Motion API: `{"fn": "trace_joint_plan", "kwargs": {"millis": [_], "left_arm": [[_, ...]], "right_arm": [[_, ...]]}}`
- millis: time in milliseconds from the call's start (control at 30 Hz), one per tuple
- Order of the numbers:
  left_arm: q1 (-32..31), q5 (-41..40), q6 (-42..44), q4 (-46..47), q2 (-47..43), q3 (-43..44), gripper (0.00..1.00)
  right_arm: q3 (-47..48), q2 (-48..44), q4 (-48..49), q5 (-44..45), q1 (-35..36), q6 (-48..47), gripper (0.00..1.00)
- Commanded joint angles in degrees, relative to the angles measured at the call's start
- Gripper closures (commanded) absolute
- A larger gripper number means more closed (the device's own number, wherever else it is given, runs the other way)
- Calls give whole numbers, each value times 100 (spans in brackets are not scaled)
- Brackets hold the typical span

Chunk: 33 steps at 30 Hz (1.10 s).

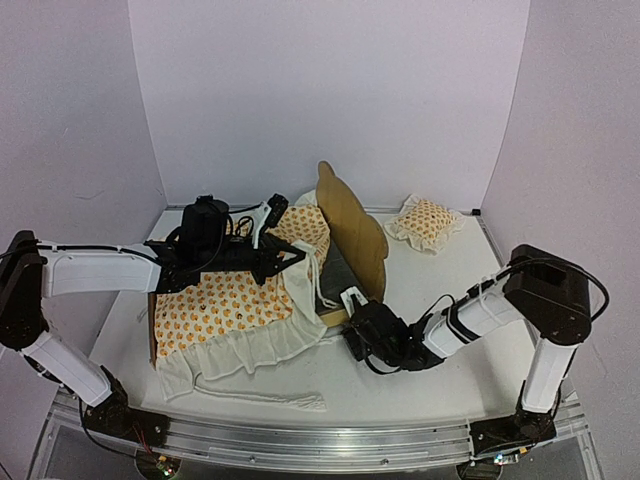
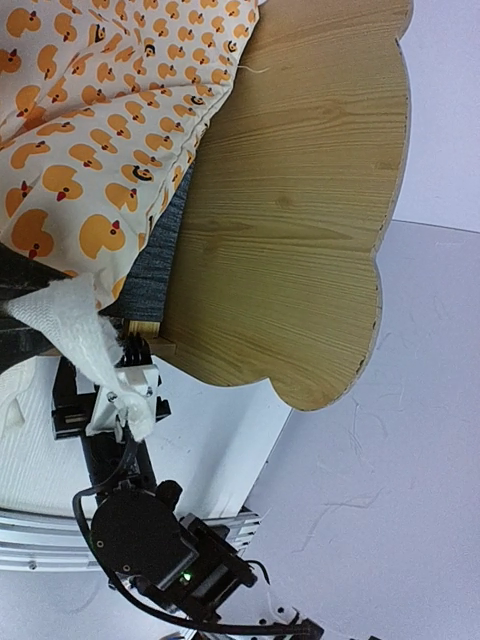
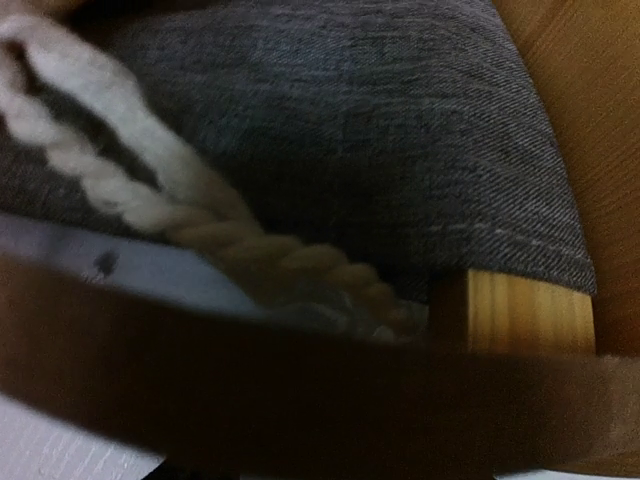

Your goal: Set up the pet bed

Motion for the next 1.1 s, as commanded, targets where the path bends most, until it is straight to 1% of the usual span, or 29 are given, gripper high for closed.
{"fn": "trace_joint_plan", "kwargs": {"millis": [0, 67, 133, 167, 267, 300, 400, 433, 533, 633, 700, 767, 833, 900, 933, 1000, 1033, 1067], "left_arm": [[30, 32, -44, 355, -28, 249, 100], [31, 40, -47, 366, -12, 249, 100], [32, 45, -51, 362, -2, 231, 100], [31, 43, -59, 362, -2, 227, 100], [31, 11, -82, 368, -11, 208, 100], [31, -5, -86, 370, -18, 205, 100], [31, -5, -123, 370, -9, 257, 100], [31, 66, -142, 369, 20, 298, 100], [16, 434, -201, 366, 267, 559, 100], [-90, 401, -233, 366, 548, 742, 100], [-150, 369, -251, 362, 738, 884, 100], [-206, 390, -268, 353, 897, 1021, 100], [-249, 374, -267, 330, 1017, 1116, 100], [-259, 392, -273, 307, 1107, 1186, 100], [-270, 406, -283, 278, 1153, 1230, 98], [-314, 333, -277, 133, 1243, 1328, 92], [-334, 257, -287, 84, 1261, 1345, 88], [-345, 141, -311, 31, 1247, 1335, 81]], "right_arm": [[39, 348, 1714, 826, 7, -12, 44], [79, 548, 1938, 1011, 6, -23, 41], [189, 744, 2073, 1069, 6, -92, 41], [255, 820, 2097, 1130, 3, -131, 42], [341, 1061, 2294, 1458, 4, -307, 52], [329, 1127, 2447, 1479, 5, -455, 59], [82, 1045, 2568, 1272, 4, -604, 91], [-83, 940, 2541, 1068, 5, -537, 100], [-638, 327, 1953, 583, 13, 34, 100], [-968, -382, 620, -27, 16, 595, 100], [-886, -773, -624, -390, 13, 864, 100], [-776, -1094, -1630, -892, 9, 930, 100], [-817, -1378, -2273, -1212, 15, 1034, 100], [-919, -1686, -2762, -1302, 10, 1218, 100], [-934, -1836, -3038, -1404, 12, 1259, 100], [-925, -2133, -3540, -1668, 9, 1306, 100], [-924, -2329, -3732, -1741, 6, 1337, 100], [-920, -2485, -3930, -1770, 3, 1386, 100]]}}
